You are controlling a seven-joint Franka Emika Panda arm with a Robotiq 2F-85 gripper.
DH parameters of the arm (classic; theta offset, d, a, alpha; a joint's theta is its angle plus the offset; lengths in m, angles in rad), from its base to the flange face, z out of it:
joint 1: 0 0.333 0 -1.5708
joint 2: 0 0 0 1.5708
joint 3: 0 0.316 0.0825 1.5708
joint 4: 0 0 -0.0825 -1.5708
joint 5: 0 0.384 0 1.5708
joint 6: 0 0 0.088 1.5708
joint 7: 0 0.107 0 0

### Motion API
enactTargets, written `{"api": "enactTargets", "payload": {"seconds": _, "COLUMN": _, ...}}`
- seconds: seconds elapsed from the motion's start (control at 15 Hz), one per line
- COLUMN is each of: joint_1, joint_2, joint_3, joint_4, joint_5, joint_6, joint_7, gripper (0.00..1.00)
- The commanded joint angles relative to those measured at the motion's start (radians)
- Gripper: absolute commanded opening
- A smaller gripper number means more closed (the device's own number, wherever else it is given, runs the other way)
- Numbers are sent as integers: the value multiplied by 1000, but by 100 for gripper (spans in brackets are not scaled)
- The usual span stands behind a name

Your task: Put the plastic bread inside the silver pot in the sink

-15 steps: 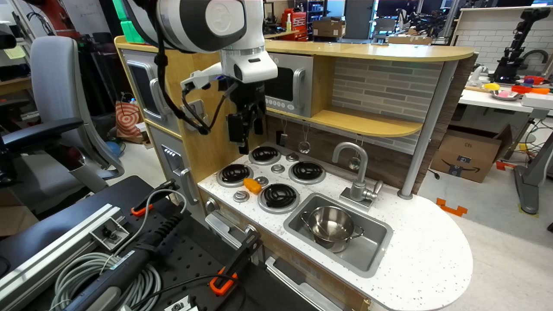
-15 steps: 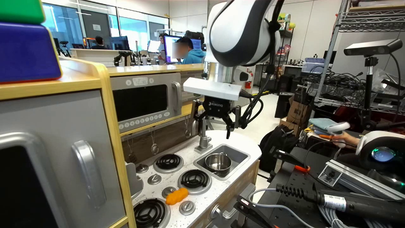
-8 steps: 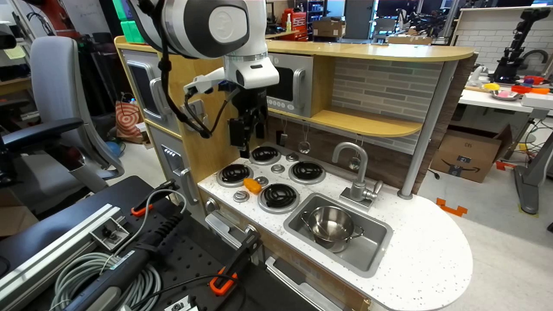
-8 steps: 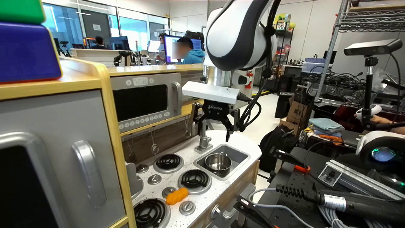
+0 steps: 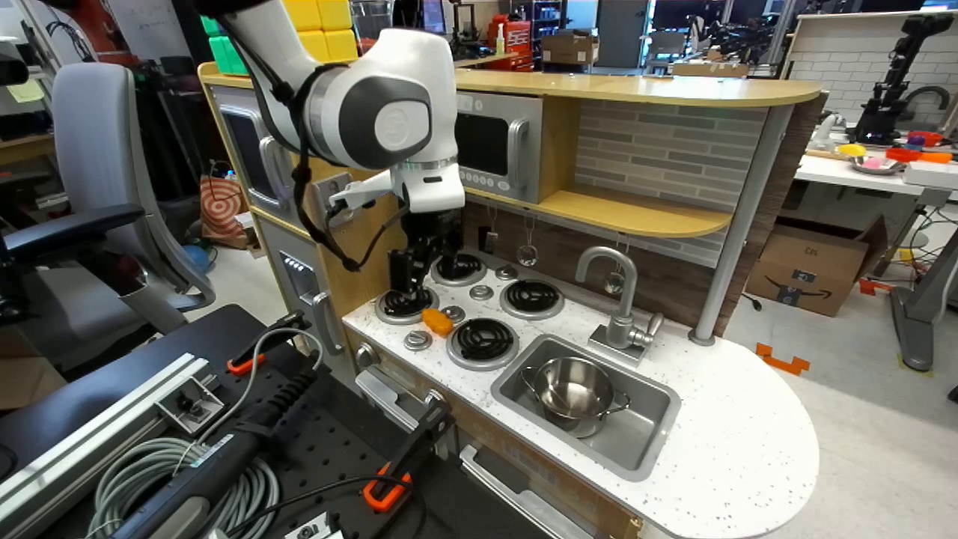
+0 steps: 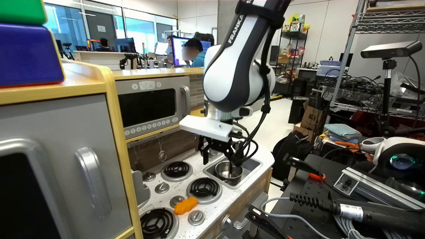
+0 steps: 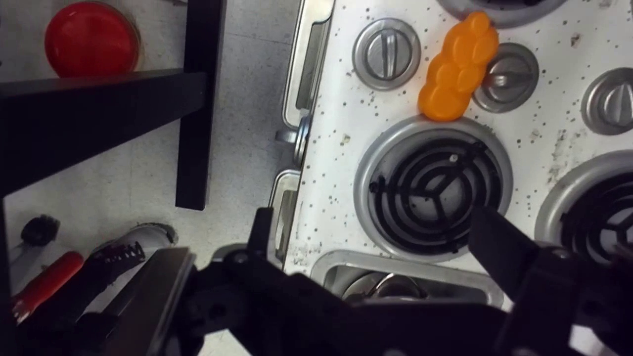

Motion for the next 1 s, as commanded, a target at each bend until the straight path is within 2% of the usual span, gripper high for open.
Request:
{"api": "enactTargets", "payload": {"seconds": 0.0, "joint_1": 64, "joint_2": 141, "joint_3": 3, "joint_4": 81, "joint_5": 59, "joint_6": 148, "joint_7": 39, "gripper": 100}}
{"api": "enactTargets", "payload": {"seconds": 0.27, "joint_1": 162, "joint_2": 257, "joint_3": -31, "joint_4": 110, "joint_5": 78, "joint_6": 373, "joint_7": 55, "gripper": 100}}
{"api": "enactTargets", "payload": {"seconds": 0.47, "joint_1": 202, "joint_2": 330, "joint_3": -35, "joint_4": 151, "joint_5": 150, "joint_6": 457, "joint_7": 63, "gripper": 100}}
{"api": "enactTargets", "payload": {"seconds": 0.67, "joint_1": 211, "joint_2": 382, "joint_3": -31, "joint_4": 222, "joint_5": 238, "joint_6": 429, "joint_7": 82, "gripper": 100}}
{"api": "enactTargets", "payload": {"seconds": 0.93, "joint_1": 200, "joint_2": 426, "joint_3": -35, "joint_4": 317, "joint_5": 301, "joint_6": 364, "joint_7": 118, "gripper": 100}}
